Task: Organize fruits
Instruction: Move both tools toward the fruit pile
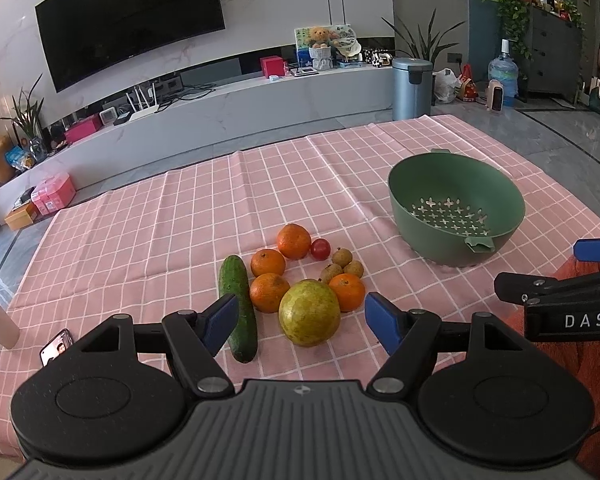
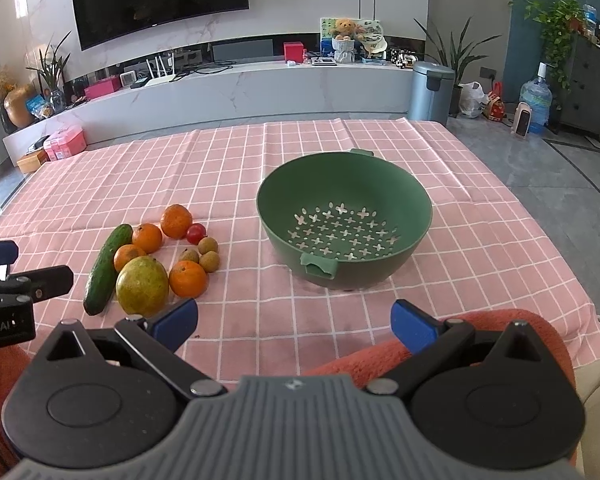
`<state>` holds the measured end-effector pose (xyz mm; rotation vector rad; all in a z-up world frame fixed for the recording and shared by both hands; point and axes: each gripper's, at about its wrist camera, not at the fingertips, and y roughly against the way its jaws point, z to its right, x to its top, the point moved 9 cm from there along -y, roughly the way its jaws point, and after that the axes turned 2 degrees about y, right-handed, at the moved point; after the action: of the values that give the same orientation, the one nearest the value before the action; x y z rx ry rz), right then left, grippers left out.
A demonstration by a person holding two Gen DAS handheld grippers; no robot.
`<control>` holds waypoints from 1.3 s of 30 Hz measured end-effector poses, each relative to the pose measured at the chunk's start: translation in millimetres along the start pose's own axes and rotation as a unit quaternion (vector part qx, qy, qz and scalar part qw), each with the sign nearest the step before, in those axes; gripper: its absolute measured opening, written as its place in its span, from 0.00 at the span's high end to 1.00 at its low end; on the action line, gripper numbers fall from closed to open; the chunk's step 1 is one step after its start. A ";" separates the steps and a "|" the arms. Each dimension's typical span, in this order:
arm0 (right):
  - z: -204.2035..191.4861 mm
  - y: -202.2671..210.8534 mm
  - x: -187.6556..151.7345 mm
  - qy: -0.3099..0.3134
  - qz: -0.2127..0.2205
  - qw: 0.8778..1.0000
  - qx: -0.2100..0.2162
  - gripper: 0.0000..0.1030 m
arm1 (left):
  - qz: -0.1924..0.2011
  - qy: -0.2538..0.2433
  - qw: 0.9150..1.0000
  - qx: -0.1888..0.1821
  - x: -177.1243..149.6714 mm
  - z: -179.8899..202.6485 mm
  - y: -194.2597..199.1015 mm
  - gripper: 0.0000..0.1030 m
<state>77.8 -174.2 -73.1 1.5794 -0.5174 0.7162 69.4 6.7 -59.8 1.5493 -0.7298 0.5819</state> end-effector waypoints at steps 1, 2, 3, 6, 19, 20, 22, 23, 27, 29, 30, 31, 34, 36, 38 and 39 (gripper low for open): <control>0.5 0.3 0.1 -0.001 0.000 1.000 0.000 0.04 | 0.000 0.000 1.000 0.001 0.2 0.0 0.2 0.18; 1.1 0.4 0.3 -0.002 0.001 1.000 -0.001 0.04 | 0.000 -0.001 1.000 0.001 0.5 0.1 0.3 0.18; 1.8 0.5 0.4 -0.004 0.001 1.000 -0.001 0.04 | 0.001 -0.002 1.000 0.002 0.6 0.4 0.2 0.18; 3.9 0.3 0.2 -0.009 0.001 1.000 -0.003 0.04 | 0.002 -0.001 1.000 0.002 1.4 0.2 0.8 0.21; 8.6 1.7 0.2 -0.024 -0.001 1.000 -0.003 0.04 | -0.004 0.003 1.000 -0.002 1.2 -0.7 -0.4 0.25; 9.2 1.8 0.1 -0.025 -0.001 1.000 -0.003 0.04 | -0.003 0.002 1.000 -0.002 1.3 -0.7 -0.4 0.25; 9.9 1.3 0.0 -0.027 -0.002 1.000 -0.003 0.04 | -0.003 0.001 1.000 -0.003 1.3 -0.8 -0.1 0.25; 10.5 1.0 0.0 -0.029 -0.002 1.000 -0.003 0.04 | -0.003 0.001 1.000 -0.003 1.4 -0.6 0.3 0.25; 11.3 0.5 0.1 -0.032 -0.002 0.999 -0.002 0.04 | -0.001 -0.001 1.000 -0.003 2.9 -0.2 1.1 0.25; 10.7 0.1 0.4 -0.032 -0.003 0.999 -0.003 0.04 | -0.001 -0.001 1.000 -0.003 3.0 0.4 1.5 0.25; 10.5 0.1 0.4 -0.032 -0.003 0.999 -0.003 0.04 | 0.000 -0.001 1.000 -0.004 3.6 0.2 1.4 0.25; 10.5 0.1 0.5 -0.032 -0.002 0.999 -0.003 0.04 | 0.000 -0.002 1.000 -0.004 4.4 0.8 1.5 0.25; 8.5 -0.3 1.9 -0.032 -0.001 1.000 0.000 0.04 | 0.003 -0.003 1.000 -0.005 6.6 1.1 1.6 0.25; 7.4 -1.1 2.3 -0.030 -0.001 1.000 0.000 0.04 | 0.003 -0.001 1.000 -0.006 7.4 0.5 1.2 0.25; 7.0 -1.6 1.8 -0.030 -0.003 1.000 0.000 0.04 | 0.004 -0.002 1.000 -0.006 7.0 0.7 1.7 0.25; 7.0 -2.1 1.9 -0.030 -0.004 1.000 0.001 0.04 | 0.005 -0.002 1.000 -0.006 7.4 0.3 1.7 0.25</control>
<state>81.6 -180.7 -73.5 1.6070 -0.5550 0.6659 73.1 5.5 -53.3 1.5363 -0.7429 0.5804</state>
